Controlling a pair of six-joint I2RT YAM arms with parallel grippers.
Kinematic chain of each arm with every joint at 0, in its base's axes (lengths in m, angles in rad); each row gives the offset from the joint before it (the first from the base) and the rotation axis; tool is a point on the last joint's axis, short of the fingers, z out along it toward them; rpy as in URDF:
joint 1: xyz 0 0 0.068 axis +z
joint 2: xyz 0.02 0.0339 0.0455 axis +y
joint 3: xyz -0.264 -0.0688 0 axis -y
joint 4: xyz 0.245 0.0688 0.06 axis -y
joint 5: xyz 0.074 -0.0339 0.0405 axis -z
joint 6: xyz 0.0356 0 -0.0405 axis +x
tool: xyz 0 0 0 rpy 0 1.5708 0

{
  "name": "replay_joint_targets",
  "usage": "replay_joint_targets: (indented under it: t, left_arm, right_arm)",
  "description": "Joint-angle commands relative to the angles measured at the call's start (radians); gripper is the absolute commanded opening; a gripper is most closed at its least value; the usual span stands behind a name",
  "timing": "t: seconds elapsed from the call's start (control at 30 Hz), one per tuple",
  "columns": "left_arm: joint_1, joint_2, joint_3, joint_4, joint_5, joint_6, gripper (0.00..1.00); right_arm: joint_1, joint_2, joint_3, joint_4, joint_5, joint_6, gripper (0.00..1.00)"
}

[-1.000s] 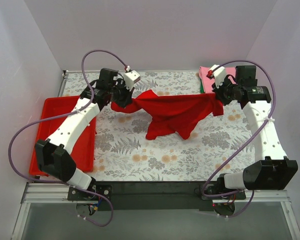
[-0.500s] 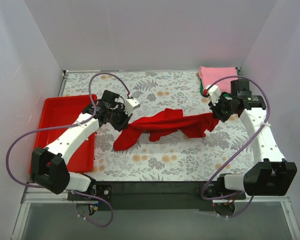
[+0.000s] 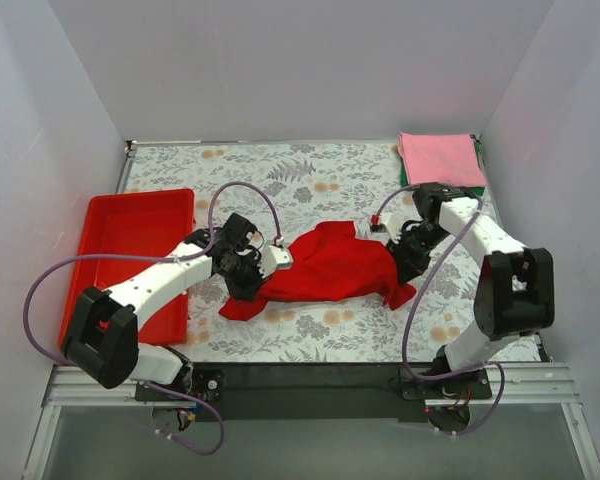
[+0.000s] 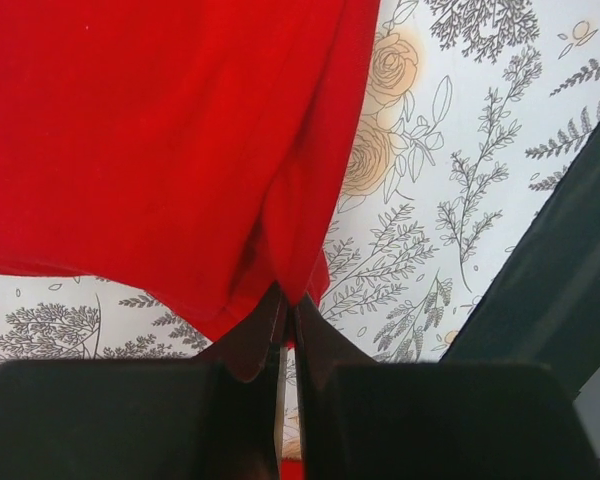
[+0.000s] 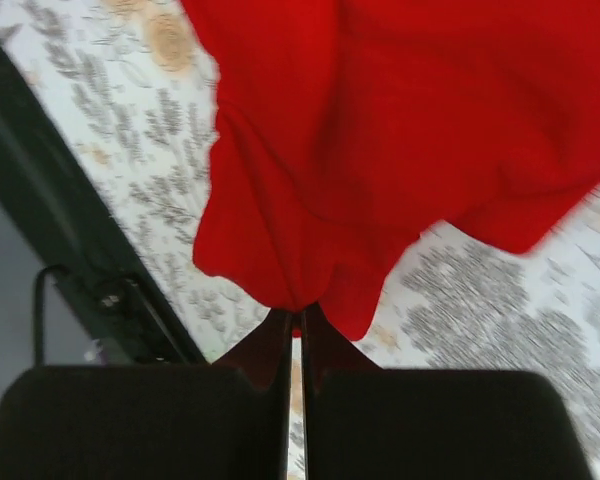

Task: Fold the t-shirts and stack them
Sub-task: Flatten the tshirt out

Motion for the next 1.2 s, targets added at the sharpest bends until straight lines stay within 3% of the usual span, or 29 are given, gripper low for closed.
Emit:
replay_joint_targets:
  t: [0.0, 0.13, 0.17, 0.33, 0.37, 0.4, 0.43, 0.47, 0.63, 0.7, 0.77, 0.87, 0.97, 1.03, 1.17]
  left_arm:
    - [0.013, 0.008, 0.022, 0.008, -0.019, 0.051, 0.00]
    - [0.073, 0.036, 0.014, 0.073, -0.040, 0.077, 0.00]
    - [0.113, 0.054, 0.021, 0.105, -0.050, 0.079, 0.00]
    - [0.208, 0.143, 0.090, 0.133, -0.036, 0.070, 0.00]
    - [0.210, 0.158, 0.100, 0.126, -0.030, 0.068, 0.03]
    - [0.208, 0.172, 0.115, 0.126, -0.010, 0.054, 0.11]
    - [0.208, 0.177, 0.120, 0.129, 0.002, 0.036, 0.25]
    - [0.210, 0.183, 0.127, 0.125, 0.019, 0.025, 0.29]
    - [0.211, 0.234, 0.172, 0.082, 0.108, -0.059, 0.35]
    - [0.213, 0.235, 0.175, 0.073, 0.139, -0.082, 0.37]
    - [0.214, 0.232, 0.183, 0.060, 0.173, -0.116, 0.39]
    - [0.217, 0.221, 0.192, 0.054, 0.200, -0.148, 0.44]
    - [0.239, 0.217, 0.199, 0.053, 0.241, -0.187, 0.49]
    - [0.266, 0.214, 0.204, 0.050, 0.277, -0.211, 0.61]
    - [0.308, 0.177, 0.206, 0.056, 0.355, -0.243, 0.67]
  right_arm:
    - [0.032, 0.127, 0.071, -0.140, -0.149, -0.054, 0.01]
    - [0.033, 0.310, 0.235, -0.172, -0.203, -0.008, 0.01]
    - [0.032, 0.340, 0.293, -0.160, -0.208, 0.021, 0.09]
    - [0.007, 0.399, 0.399, 0.038, -0.203, 0.272, 0.23]
    - [-0.003, 0.394, 0.404, 0.073, -0.174, 0.300, 0.33]
    - [-0.011, 0.378, 0.402, 0.093, -0.122, 0.314, 0.38]
    - [-0.022, 0.365, 0.395, 0.131, -0.091, 0.337, 0.45]
    - [-0.028, 0.345, 0.382, 0.153, -0.050, 0.349, 0.52]
    - [-0.051, 0.050, 0.168, 0.208, -0.066, 0.273, 0.50]
    - [-0.019, -0.061, 0.097, 0.201, -0.061, 0.257, 0.40]
    - [0.022, -0.103, 0.001, 0.182, -0.022, 0.267, 0.38]
    - [0.033, -0.173, -0.142, 0.165, -0.046, 0.259, 0.55]
    - [0.059, -0.196, -0.223, 0.237, -0.022, 0.273, 0.56]
    - [0.084, -0.190, -0.225, 0.272, -0.016, 0.291, 0.56]
    - [0.170, -0.095, -0.262, 0.314, 0.061, 0.322, 0.51]
